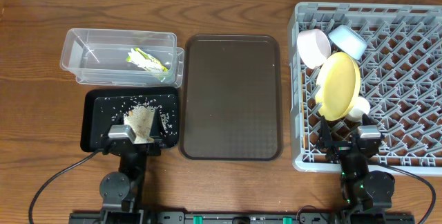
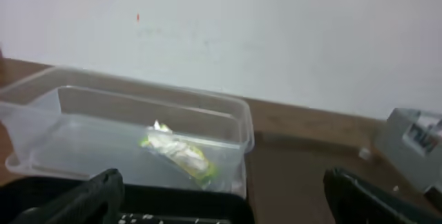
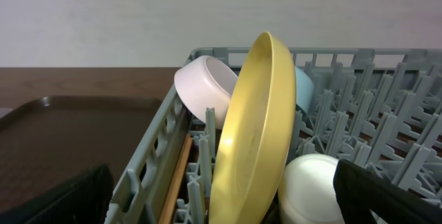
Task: Sort waste into correct bins and load items into the dishwasher rack
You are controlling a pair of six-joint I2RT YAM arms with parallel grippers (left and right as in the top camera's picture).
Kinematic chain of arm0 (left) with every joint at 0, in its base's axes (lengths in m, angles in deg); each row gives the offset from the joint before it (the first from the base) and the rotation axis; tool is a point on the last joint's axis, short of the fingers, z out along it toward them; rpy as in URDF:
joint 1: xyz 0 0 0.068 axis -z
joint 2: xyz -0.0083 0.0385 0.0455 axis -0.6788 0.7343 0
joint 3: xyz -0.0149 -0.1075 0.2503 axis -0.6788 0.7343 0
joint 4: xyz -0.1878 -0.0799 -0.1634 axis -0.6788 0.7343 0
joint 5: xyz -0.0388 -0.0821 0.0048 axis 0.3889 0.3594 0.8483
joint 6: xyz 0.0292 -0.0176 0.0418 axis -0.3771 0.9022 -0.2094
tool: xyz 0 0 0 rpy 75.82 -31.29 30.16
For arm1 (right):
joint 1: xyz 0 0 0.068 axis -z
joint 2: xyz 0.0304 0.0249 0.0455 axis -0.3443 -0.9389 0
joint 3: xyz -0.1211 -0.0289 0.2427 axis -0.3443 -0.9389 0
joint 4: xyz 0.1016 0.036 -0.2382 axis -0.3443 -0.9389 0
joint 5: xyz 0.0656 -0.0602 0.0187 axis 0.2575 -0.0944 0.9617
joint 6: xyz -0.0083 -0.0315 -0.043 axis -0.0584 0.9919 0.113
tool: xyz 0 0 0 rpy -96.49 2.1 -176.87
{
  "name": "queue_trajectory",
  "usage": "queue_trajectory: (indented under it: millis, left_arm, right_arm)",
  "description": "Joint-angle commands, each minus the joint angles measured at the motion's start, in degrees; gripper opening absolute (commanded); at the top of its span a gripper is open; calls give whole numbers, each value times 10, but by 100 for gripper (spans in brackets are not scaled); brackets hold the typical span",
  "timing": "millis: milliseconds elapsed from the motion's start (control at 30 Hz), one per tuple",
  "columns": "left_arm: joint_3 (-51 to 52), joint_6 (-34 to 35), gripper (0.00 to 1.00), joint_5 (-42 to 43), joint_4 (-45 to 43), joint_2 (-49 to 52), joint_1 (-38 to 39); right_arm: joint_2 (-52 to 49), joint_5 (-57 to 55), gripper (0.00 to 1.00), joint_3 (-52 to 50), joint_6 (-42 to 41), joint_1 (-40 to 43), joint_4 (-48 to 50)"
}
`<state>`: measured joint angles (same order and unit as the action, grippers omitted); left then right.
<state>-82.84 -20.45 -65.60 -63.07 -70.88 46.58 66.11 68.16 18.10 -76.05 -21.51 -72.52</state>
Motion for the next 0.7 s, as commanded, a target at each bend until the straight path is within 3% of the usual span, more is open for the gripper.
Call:
queue_trajectory:
  millis: [0, 167, 667]
  left_arm:
    - [7, -38, 95, -6, 10, -5, -3]
    - [7, -27, 95, 13, 86, -5, -3]
    - [7, -27, 95, 13, 83, 1, -3]
  right_arm:
    - [2, -6, 99, -1, 6, -6, -2]
    - [2, -6, 99, -1, 7, -6, -2]
    - [2, -6, 99, -1, 7, -6, -2]
